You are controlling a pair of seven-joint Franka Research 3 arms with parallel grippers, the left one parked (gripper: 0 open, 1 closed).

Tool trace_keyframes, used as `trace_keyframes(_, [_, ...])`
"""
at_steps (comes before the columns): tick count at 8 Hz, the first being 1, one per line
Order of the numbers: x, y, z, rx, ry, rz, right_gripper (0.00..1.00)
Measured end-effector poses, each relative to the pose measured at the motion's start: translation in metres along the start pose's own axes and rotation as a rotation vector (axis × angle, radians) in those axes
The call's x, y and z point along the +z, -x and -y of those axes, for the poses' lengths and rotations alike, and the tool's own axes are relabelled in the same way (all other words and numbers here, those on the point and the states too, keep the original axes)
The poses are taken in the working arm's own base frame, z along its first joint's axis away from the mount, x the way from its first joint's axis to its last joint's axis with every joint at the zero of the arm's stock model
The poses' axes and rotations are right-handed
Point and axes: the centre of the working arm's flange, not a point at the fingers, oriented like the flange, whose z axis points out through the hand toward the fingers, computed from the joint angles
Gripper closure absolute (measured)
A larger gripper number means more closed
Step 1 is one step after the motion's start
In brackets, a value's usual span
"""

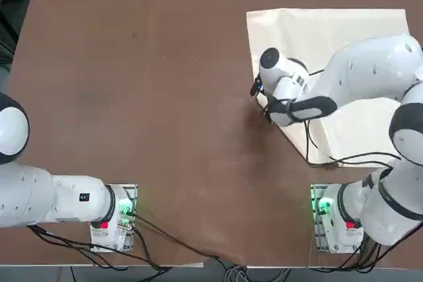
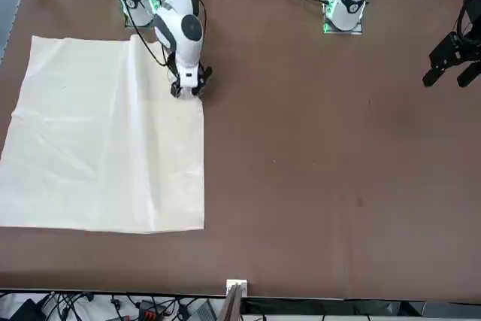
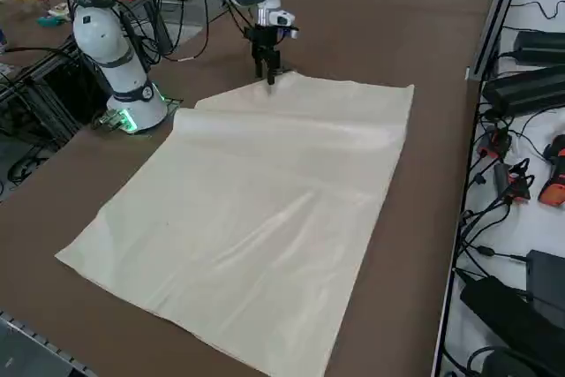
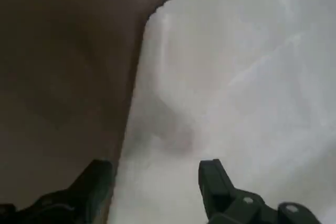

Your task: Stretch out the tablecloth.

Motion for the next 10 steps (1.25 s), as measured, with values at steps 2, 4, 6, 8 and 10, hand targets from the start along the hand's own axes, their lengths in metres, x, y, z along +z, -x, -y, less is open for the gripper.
trace_keyframes(2, [0.006,0.019,0.023,-0.043,0.005,0.021,0.0])
trace_keyframes(4, [0.011,0.021,0.03,-0.073,0.018,0.008,0.0])
trace_keyframes(6, [0.017,0.017,0.029,-0.094,0.031,-0.013,0.0])
trace_keyframes(8, [0.024,0.017,0.024,-0.106,0.044,-0.014,0.0])
trace_keyframes(10, [0.028,0.015,0.023,-0.109,0.044,-0.024,0.0])
